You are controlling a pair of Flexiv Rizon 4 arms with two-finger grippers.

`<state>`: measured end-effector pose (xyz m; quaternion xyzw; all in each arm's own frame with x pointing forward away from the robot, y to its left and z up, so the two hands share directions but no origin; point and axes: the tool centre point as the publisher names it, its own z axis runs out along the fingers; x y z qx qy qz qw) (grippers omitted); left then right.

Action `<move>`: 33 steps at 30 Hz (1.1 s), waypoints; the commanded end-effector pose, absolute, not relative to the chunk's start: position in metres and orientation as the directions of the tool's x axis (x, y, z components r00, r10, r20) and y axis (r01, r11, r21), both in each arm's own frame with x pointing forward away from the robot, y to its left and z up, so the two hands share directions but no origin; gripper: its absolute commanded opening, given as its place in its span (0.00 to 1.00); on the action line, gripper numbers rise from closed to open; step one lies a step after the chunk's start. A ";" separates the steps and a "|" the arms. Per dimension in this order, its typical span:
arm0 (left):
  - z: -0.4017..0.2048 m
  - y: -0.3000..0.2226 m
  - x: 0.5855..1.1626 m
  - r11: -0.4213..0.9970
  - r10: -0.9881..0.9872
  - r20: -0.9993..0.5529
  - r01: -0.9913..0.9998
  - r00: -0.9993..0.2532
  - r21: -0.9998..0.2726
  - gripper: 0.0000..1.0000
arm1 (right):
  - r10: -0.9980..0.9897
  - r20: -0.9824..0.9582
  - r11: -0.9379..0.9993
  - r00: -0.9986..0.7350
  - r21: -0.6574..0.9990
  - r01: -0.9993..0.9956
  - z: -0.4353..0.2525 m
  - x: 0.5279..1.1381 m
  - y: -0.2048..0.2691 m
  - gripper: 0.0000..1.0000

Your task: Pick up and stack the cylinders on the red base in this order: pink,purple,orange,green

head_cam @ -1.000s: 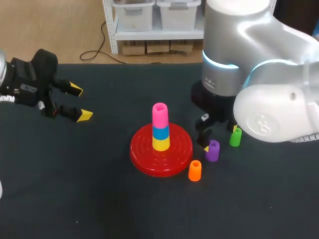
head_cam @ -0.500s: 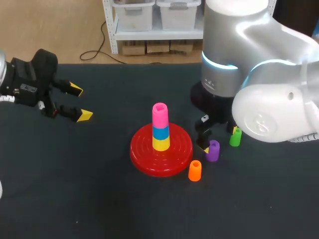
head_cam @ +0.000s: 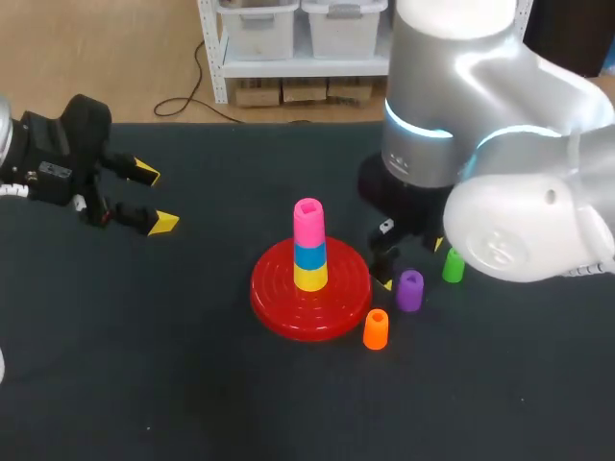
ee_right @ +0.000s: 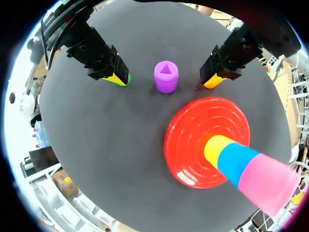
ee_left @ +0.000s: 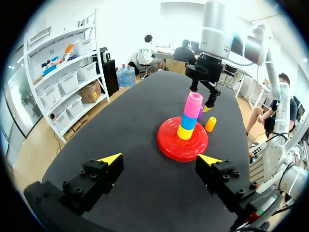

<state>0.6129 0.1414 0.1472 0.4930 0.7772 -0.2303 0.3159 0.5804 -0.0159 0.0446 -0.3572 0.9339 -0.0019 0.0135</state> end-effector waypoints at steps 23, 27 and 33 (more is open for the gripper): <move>0.147 0.141 0.614 0.408 0.624 -0.714 0.912 -0.317 -0.048 1.00 | -0.635 0.029 0.771 -0.772 -0.037 -0.635 0.037 0.575 -0.023 1.00; 0.147 0.141 0.614 0.408 0.624 -0.714 0.912 -0.317 -0.048 1.00 | -0.635 0.029 0.771 -0.772 -0.037 -0.635 0.037 0.575 -0.023 1.00; 0.147 0.141 0.614 0.408 0.624 -0.714 0.912 -0.317 -0.048 1.00 | -0.635 0.029 0.771 -0.772 -0.037 -0.635 0.037 0.575 -0.023 1.00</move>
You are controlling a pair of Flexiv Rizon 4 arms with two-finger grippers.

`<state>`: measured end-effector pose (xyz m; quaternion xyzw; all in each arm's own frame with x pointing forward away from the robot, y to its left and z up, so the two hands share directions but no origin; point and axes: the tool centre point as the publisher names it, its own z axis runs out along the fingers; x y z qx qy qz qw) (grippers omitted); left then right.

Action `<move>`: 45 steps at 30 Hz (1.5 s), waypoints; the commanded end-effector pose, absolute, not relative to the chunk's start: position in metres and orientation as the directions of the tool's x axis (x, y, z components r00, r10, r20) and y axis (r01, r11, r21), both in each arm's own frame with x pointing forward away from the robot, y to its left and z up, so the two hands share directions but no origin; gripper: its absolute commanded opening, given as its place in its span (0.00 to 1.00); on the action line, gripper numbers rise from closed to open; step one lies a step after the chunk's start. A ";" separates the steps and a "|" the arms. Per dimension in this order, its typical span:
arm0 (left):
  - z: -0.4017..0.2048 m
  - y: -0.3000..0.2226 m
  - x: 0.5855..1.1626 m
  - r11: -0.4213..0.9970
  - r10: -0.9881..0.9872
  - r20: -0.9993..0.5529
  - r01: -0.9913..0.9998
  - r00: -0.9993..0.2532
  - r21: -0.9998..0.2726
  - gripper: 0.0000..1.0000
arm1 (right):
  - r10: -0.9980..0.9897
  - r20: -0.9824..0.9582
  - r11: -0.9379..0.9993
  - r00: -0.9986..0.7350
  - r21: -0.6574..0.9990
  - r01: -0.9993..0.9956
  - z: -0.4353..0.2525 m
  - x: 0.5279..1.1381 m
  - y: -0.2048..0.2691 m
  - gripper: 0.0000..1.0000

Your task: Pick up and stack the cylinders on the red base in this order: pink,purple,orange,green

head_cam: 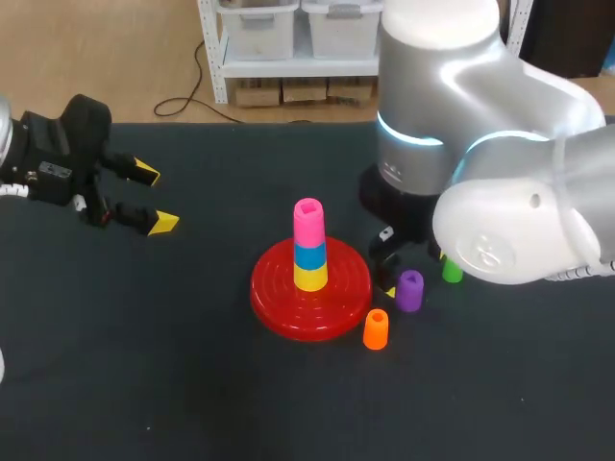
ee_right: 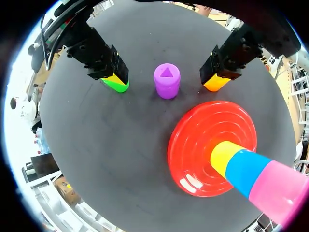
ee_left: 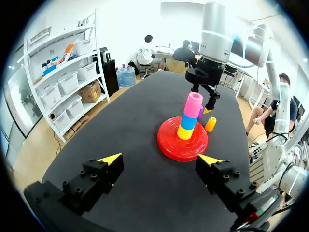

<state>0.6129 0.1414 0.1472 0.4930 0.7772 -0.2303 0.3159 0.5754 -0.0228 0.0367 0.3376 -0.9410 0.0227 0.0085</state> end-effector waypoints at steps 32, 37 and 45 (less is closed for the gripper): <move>0.147 0.141 0.614 0.408 0.624 -0.714 0.912 -0.317 -0.048 1.00 | -0.646 -0.104 0.760 -0.756 -0.004 -0.650 0.033 0.561 -0.029 1.00; 0.147 0.141 0.614 0.408 0.624 -0.714 0.912 -0.317 -0.048 1.00 | -0.640 -0.099 0.765 -0.762 0.009 -0.644 0.032 0.563 -0.028 0.85; 0.147 0.141 0.614 0.408 0.624 -0.714 0.912 -0.317 -0.048 1.00 | -0.632 -0.084 0.772 -0.771 0.029 -0.635 0.030 0.568 -0.026 0.49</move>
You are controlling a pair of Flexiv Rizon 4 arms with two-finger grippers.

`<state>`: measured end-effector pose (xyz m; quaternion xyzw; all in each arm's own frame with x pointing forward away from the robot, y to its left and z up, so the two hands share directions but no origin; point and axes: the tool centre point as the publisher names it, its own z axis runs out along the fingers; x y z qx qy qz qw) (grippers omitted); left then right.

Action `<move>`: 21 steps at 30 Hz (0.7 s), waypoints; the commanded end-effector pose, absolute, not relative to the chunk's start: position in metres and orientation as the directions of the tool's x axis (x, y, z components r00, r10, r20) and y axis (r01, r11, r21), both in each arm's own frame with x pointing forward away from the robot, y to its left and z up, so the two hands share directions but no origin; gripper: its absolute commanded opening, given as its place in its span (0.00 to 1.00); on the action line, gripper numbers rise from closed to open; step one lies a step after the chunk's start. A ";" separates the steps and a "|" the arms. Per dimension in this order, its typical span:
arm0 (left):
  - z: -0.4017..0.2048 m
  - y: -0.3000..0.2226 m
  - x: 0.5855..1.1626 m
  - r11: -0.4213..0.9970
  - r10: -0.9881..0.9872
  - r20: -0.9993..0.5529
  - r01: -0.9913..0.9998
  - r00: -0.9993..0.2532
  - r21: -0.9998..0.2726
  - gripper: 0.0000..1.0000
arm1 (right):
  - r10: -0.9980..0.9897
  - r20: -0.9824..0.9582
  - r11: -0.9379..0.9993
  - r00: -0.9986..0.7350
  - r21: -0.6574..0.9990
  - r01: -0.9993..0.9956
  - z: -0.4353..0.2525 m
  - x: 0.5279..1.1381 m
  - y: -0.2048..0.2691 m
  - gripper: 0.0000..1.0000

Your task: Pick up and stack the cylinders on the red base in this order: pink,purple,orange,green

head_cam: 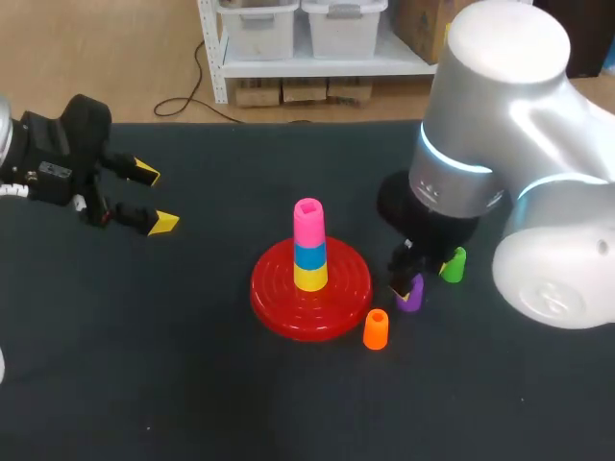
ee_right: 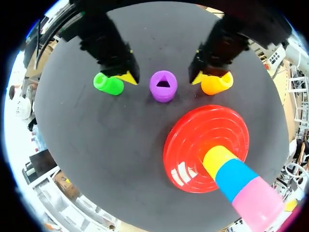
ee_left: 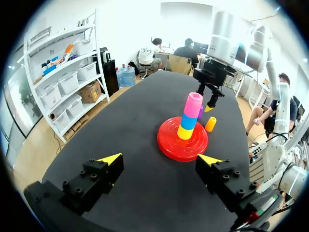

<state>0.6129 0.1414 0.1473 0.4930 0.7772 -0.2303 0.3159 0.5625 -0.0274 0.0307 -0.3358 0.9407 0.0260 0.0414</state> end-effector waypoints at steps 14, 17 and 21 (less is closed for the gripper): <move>0.147 0.141 0.614 0.408 0.624 -0.714 0.912 -0.317 -0.048 1.00 | -0.628 -0.086 0.775 -0.774 0.031 -0.632 0.028 0.570 -0.024 0.49; 0.147 0.141 0.614 0.408 0.624 -0.714 0.912 -0.317 -0.048 1.00 | -0.628 -0.087 0.774 -0.773 0.032 -0.632 0.028 0.571 -0.024 0.48; 0.147 0.141 0.614 0.408 0.624 -0.714 0.912 -0.317 -0.048 1.00 | -0.628 -0.088 0.774 -0.773 0.034 -0.632 0.028 0.571 -0.024 0.43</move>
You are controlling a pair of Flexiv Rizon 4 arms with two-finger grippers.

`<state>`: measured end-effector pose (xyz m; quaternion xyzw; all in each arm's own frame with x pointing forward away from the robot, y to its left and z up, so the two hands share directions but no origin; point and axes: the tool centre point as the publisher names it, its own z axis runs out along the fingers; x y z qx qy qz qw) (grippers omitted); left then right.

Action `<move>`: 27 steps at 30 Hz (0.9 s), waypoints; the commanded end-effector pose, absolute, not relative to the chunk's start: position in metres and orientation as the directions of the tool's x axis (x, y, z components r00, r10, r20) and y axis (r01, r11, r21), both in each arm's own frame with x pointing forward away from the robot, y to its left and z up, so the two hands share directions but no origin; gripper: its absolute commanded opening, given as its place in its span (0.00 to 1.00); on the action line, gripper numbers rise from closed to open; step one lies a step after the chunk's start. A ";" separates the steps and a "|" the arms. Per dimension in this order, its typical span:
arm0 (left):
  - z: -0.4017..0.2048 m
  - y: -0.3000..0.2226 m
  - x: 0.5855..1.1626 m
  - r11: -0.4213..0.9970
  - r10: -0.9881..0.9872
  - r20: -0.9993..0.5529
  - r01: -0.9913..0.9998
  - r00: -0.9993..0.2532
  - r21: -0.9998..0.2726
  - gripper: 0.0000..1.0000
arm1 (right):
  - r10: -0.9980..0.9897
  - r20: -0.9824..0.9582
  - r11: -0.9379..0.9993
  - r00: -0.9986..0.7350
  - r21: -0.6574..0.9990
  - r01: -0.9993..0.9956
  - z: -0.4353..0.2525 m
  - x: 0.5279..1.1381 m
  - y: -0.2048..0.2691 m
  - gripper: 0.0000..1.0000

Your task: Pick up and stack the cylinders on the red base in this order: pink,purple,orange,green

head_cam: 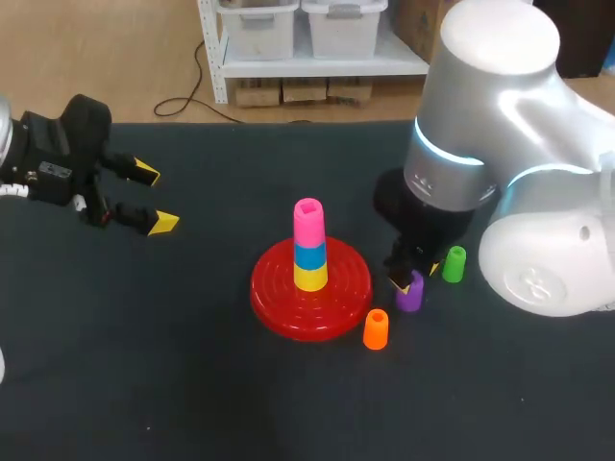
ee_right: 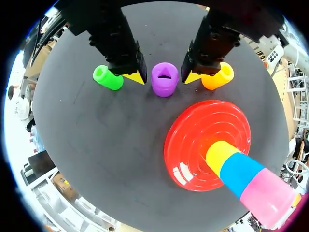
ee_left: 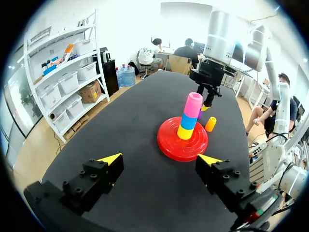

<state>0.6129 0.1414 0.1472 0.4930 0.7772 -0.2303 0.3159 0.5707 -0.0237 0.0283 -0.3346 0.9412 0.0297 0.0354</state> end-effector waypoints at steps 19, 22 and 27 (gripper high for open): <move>0.147 0.141 0.614 0.408 0.624 -0.714 0.912 -0.317 -0.048 1.00 | -0.630 -0.084 0.773 -0.772 0.035 -0.634 0.026 0.570 -0.024 0.00; 0.147 0.141 0.614 0.408 0.624 -0.714 0.912 -0.317 -0.048 1.00 | -0.632 -0.087 0.771 -0.770 0.035 -0.636 0.030 0.571 -0.025 0.00; 0.147 0.141 0.614 0.408 0.624 -0.714 0.912 -0.317 -0.048 1.00 | -0.645 -0.085 0.761 -0.759 0.015 -0.648 0.040 0.574 -0.025 0.00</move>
